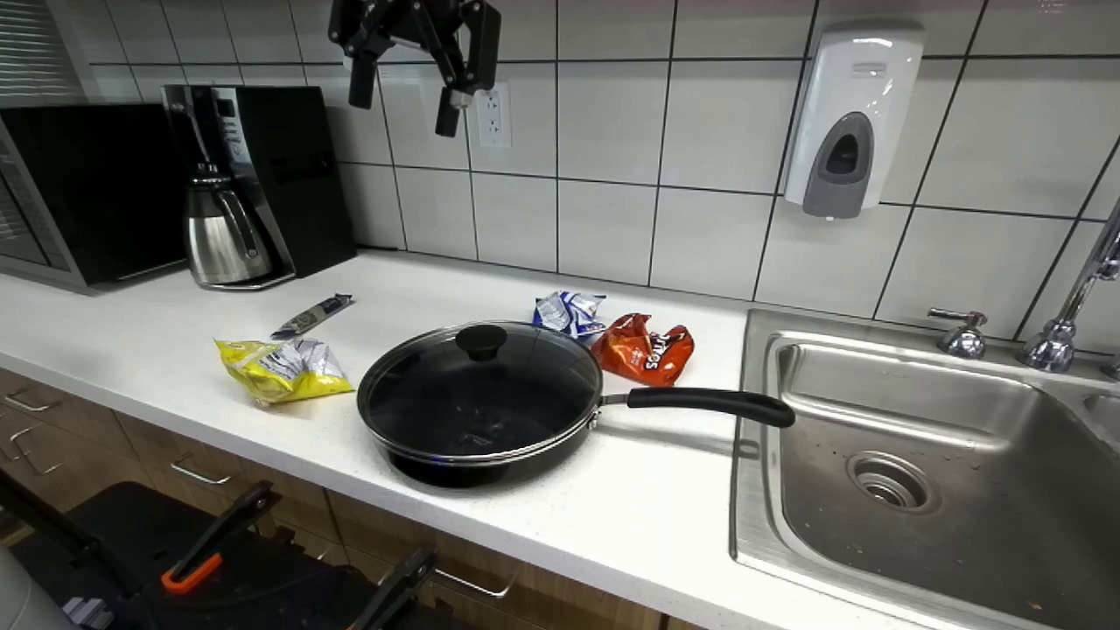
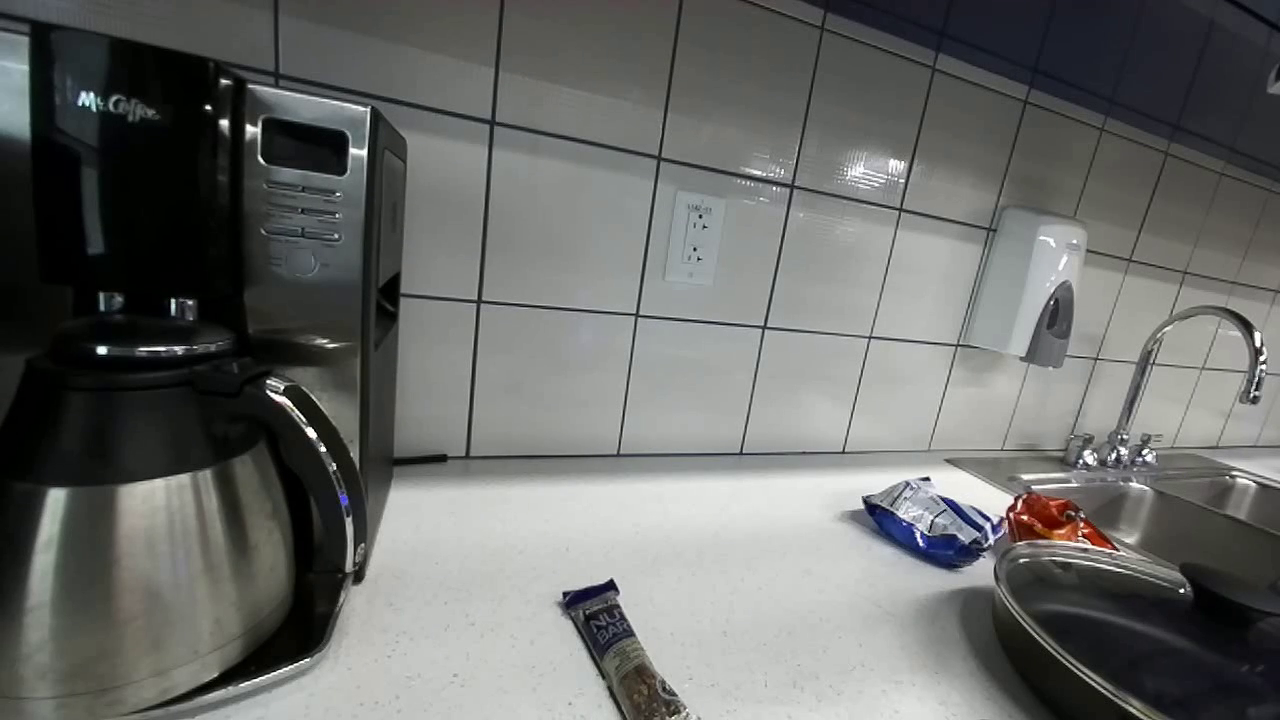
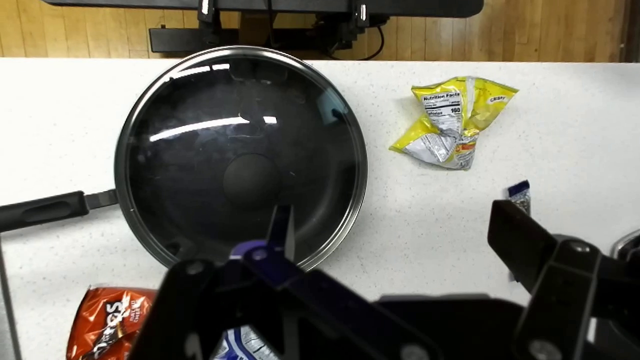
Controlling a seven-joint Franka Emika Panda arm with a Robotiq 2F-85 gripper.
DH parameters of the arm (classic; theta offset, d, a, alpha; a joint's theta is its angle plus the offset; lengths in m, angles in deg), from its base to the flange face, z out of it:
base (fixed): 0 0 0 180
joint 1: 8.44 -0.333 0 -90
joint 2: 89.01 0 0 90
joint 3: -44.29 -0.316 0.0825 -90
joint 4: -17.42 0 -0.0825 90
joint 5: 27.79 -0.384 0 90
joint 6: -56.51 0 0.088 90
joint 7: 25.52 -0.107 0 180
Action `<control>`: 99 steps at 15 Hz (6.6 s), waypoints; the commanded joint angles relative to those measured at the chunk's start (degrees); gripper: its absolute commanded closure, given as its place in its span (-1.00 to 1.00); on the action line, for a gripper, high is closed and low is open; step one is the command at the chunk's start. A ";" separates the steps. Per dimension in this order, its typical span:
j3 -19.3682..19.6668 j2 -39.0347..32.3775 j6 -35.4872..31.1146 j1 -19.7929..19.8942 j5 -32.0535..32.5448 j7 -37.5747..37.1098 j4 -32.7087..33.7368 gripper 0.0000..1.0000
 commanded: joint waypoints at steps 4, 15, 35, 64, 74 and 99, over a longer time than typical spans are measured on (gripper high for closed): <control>-2.90 -0.14 -5.09 1.75 2.47 -1.83 -3.12 -1.00; -3.80 -3.67 -17.55 2.62 4.28 -6.20 -8.99 -1.00; -4.51 -10.97 -35.60 3.98 7.00 -15.15 -18.28 -1.00; -4.10 -17.90 -44.86 5.85 9.85 -24.69 -19.54 -1.00; -4.52 -17.88 -44.95 5.59 10.19 -25.22 -18.99 0.21; -12.44 -14.25 -43.59 3.96 17.42 -39.73 -14.32 0.21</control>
